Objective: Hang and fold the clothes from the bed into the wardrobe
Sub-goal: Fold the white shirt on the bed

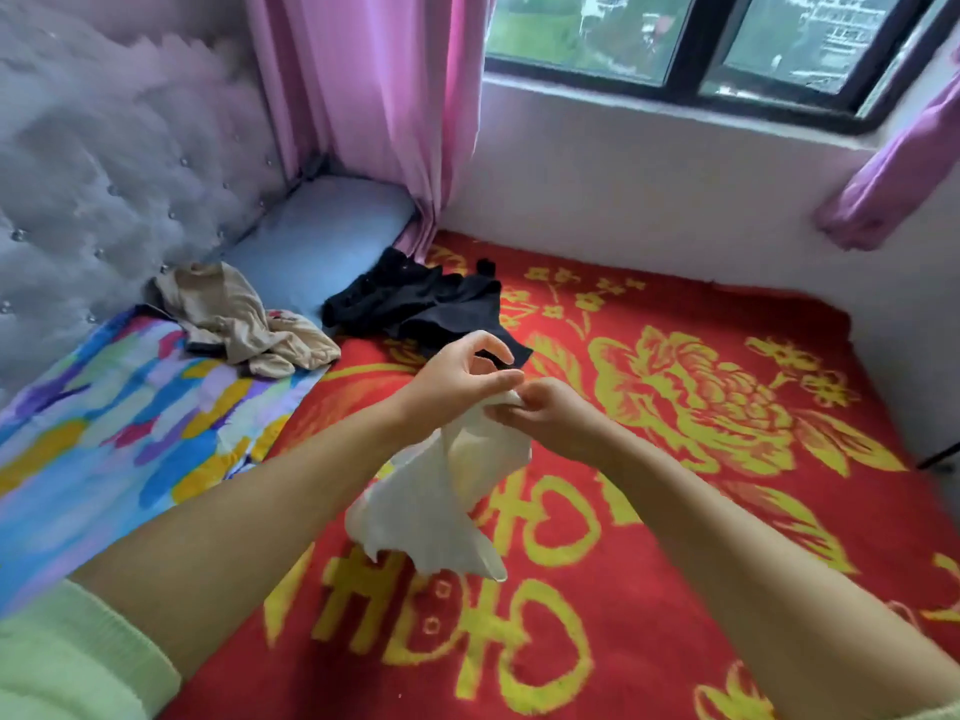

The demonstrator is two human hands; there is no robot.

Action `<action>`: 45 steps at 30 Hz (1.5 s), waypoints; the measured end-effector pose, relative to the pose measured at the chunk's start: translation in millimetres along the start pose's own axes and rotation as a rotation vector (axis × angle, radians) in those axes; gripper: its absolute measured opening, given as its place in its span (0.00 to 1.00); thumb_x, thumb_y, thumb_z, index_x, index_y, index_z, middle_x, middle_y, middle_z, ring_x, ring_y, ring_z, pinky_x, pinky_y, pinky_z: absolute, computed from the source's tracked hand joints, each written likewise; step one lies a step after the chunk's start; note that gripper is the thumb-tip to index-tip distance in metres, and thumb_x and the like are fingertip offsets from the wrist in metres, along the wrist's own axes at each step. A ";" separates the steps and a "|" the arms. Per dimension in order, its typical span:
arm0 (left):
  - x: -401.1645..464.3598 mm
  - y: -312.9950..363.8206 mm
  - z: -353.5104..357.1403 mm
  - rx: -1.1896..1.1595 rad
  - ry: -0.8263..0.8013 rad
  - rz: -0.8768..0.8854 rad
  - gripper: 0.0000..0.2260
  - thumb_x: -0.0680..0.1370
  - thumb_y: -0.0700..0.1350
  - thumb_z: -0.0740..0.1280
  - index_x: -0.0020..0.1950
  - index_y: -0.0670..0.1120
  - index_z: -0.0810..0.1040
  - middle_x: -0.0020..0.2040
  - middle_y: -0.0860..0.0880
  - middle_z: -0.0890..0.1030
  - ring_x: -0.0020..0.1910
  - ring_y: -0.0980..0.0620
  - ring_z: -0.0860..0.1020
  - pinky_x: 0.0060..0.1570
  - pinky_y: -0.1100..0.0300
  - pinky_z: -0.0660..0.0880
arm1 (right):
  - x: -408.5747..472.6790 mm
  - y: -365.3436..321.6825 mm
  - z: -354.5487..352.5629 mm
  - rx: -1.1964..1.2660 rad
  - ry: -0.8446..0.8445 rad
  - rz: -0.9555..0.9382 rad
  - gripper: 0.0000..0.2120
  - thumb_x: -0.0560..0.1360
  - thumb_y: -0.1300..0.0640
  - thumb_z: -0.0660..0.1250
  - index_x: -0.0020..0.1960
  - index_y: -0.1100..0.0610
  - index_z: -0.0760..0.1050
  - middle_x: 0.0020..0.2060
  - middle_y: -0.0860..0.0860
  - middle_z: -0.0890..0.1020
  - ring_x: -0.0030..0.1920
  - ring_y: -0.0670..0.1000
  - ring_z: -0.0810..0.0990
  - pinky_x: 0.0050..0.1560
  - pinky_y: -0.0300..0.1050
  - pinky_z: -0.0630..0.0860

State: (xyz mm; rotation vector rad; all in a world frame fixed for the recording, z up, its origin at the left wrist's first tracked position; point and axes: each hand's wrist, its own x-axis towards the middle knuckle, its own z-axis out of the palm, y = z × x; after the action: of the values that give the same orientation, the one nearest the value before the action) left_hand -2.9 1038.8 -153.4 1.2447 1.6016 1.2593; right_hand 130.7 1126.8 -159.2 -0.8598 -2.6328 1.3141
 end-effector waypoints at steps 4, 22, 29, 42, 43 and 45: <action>-0.2 32.2 18.1 -0.135 0.079 0.030 0.25 0.68 0.58 0.72 0.54 0.42 0.72 0.43 0.45 0.78 0.40 0.52 0.77 0.38 0.61 0.74 | -18.3 -26.5 -49.7 -0.037 0.297 -0.100 0.17 0.78 0.57 0.63 0.35 0.66 0.71 0.29 0.51 0.68 0.31 0.48 0.64 0.32 0.43 0.60; 14.1 97.5 58.7 -0.271 0.087 0.052 0.06 0.76 0.39 0.64 0.46 0.38 0.79 0.38 0.45 0.78 0.37 0.51 0.76 0.39 0.57 0.75 | -55.6 -73.2 -129.0 -0.189 0.366 -0.133 0.09 0.71 0.50 0.72 0.45 0.55 0.78 0.38 0.46 0.79 0.38 0.44 0.76 0.40 0.38 0.73; 22.9 90.9 51.6 -0.273 0.117 0.043 0.10 0.81 0.47 0.60 0.43 0.44 0.75 0.38 0.48 0.76 0.40 0.51 0.73 0.44 0.58 0.69 | -51.9 -67.0 -123.2 -0.232 0.480 -0.140 0.13 0.75 0.53 0.68 0.37 0.60 0.74 0.30 0.49 0.71 0.29 0.47 0.65 0.28 0.37 0.62; 37.7 58.6 -12.5 0.369 0.268 -0.018 0.09 0.71 0.39 0.64 0.30 0.45 0.73 0.28 0.50 0.71 0.30 0.52 0.69 0.31 0.59 0.63 | -57.7 -45.9 -172.3 0.315 0.726 -0.170 0.16 0.78 0.51 0.65 0.36 0.60 0.74 0.30 0.50 0.71 0.31 0.48 0.67 0.34 0.45 0.65; 38.6 54.6 -22.8 0.365 0.277 -0.065 0.11 0.70 0.36 0.64 0.28 0.46 0.74 0.27 0.50 0.72 0.31 0.51 0.70 0.31 0.60 0.64 | -59.3 -43.3 -174.8 0.362 0.753 -0.167 0.14 0.79 0.52 0.65 0.36 0.57 0.74 0.29 0.48 0.72 0.31 0.45 0.68 0.33 0.43 0.66; 37.6 52.6 -44.5 0.342 0.314 -0.120 0.11 0.68 0.36 0.64 0.26 0.46 0.74 0.26 0.49 0.73 0.29 0.51 0.70 0.29 0.62 0.64 | -60.7 -37.9 -180.8 0.412 0.826 -0.148 0.12 0.79 0.54 0.64 0.39 0.57 0.77 0.32 0.50 0.74 0.33 0.47 0.71 0.35 0.43 0.69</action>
State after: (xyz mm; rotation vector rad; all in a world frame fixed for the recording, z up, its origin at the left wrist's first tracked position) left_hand -41.3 1066.4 -90.8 1.1687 2.1576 1.1808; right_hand 219.9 1206.7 -6.0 -0.8655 -1.6877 1.0786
